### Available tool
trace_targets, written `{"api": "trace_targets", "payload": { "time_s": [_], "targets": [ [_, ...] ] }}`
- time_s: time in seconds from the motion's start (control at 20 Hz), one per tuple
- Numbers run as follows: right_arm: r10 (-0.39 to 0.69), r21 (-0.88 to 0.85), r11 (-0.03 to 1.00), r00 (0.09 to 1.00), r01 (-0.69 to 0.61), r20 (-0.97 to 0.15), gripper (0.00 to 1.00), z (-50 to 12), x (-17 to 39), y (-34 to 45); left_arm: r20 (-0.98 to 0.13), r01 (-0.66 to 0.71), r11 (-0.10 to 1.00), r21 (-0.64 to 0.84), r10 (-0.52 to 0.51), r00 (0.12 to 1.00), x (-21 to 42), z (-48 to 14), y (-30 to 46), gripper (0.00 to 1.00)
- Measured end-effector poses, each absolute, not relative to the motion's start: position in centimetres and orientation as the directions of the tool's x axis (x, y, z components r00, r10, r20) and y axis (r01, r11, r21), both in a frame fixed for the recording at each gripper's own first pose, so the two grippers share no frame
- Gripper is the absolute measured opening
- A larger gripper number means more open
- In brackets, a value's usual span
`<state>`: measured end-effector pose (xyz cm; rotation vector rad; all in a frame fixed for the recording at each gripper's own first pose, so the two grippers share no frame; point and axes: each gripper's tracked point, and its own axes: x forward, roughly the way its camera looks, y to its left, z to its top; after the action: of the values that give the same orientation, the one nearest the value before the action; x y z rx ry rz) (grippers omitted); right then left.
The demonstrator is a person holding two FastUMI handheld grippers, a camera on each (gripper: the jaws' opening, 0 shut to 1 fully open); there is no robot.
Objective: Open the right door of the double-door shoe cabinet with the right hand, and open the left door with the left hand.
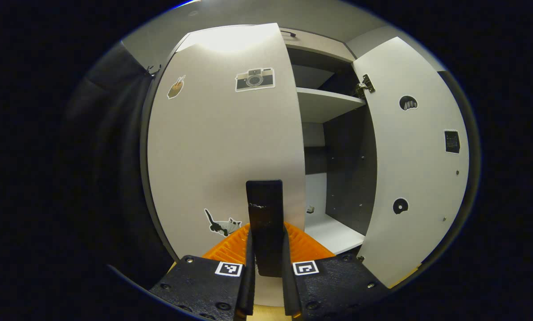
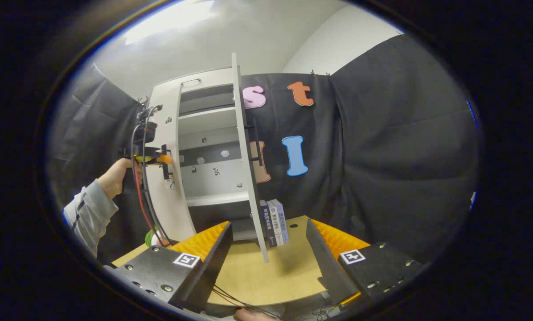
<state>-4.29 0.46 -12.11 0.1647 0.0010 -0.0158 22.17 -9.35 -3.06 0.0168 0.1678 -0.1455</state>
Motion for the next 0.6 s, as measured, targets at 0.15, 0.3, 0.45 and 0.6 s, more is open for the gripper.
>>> {"api": "trace_targets", "payload": {
  "time_s": [0.15,0.3,0.45,0.6],
  "targets": [
    [-0.033,0.167,0.985,0.999,0.032,0.003,0.93,-11.8,-4.0,0.3,-0.17,0.167,0.986,0.01,-0.163,0.972,20.9,-2.9,-8.8,0.24],
    [-0.032,0.177,0.984,0.999,0.031,0.002,0.93,-11.6,-3.9,0.7,-0.171,0.176,0.984,0.022,-0.17,0.971,19.8,-2.9,-8.1,0.23],
    [-0.025,0.172,0.985,1.0,0.025,0.001,1.0,-11.6,-3.9,1.1,-0.151,0.195,0.981,0.018,-0.19,0.97,18.5,-2.6,-7.0,0.23],
    [-0.023,0.172,0.985,1.0,0.022,0.004,0.98,-11.4,-3.9,1.4,-0.149,0.203,0.979,0.01,-0.199,0.968,16.7,-2.3,-5.4,0.22]
  ]
}}
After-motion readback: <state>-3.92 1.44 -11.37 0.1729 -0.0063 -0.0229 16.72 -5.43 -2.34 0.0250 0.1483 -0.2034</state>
